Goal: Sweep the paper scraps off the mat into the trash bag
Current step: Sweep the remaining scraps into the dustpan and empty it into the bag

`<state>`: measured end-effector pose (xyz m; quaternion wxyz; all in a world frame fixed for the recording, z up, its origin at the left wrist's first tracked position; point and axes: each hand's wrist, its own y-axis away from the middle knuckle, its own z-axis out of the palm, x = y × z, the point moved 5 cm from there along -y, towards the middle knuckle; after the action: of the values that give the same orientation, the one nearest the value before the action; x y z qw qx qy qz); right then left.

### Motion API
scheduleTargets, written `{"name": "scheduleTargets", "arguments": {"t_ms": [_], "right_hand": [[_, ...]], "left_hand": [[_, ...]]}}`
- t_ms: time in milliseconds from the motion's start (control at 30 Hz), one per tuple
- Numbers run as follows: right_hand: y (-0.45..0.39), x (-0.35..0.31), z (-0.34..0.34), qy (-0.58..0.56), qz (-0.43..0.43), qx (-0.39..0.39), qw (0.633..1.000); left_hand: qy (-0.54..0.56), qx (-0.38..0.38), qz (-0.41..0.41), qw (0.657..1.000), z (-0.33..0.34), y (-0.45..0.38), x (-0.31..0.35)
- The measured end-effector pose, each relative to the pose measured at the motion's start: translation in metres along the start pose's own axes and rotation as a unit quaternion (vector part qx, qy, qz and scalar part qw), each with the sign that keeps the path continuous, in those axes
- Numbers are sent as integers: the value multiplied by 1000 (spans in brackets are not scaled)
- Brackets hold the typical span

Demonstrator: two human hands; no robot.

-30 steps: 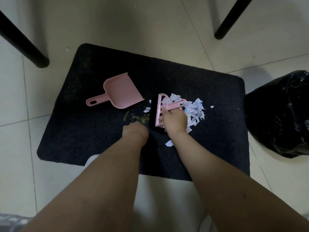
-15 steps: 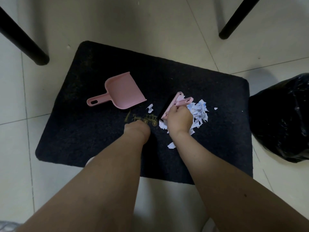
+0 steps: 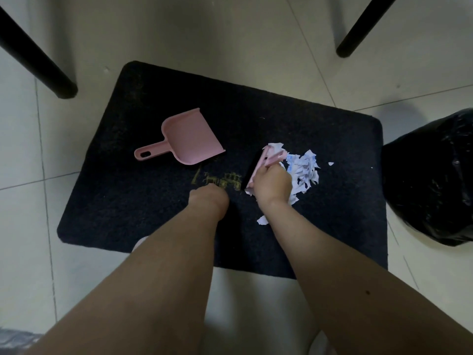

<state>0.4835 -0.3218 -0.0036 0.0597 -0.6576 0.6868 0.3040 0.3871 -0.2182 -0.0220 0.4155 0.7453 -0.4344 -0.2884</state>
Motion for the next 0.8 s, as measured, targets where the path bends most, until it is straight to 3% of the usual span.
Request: {"name": "scheduleTargets", "arguments": {"t_ms": [133, 233, 367, 500, 600, 700, 800], "right_hand": [[-5, 12, -22, -45, -10, 12, 999], [1, 15, -21, -56, -39, -44, 997], [14, 36, -4, 47, -64, -137, 987], [7, 48, -29, 128, -74, -102, 984], [0, 47, -47, 57, -68, -110, 990], [7, 53, -45, -71, -35, -203, 976], [21, 71, -37, -64, -12, -279, 958]], "left_hand": [[-5, 10, 22, 1000, 4, 2, 15], [-8, 2, 25, 1000, 8, 3, 26], [-36, -17, 44, 998, 17, 1, 34], [-61, -33, 57, 996, 27, 1, 35], [-82, -35, 56, 994, 28, -1, 37], [-100, -44, 53, 993, 29, 1, 45], [-114, -70, 40, 990, 34, 2, 50]]}}
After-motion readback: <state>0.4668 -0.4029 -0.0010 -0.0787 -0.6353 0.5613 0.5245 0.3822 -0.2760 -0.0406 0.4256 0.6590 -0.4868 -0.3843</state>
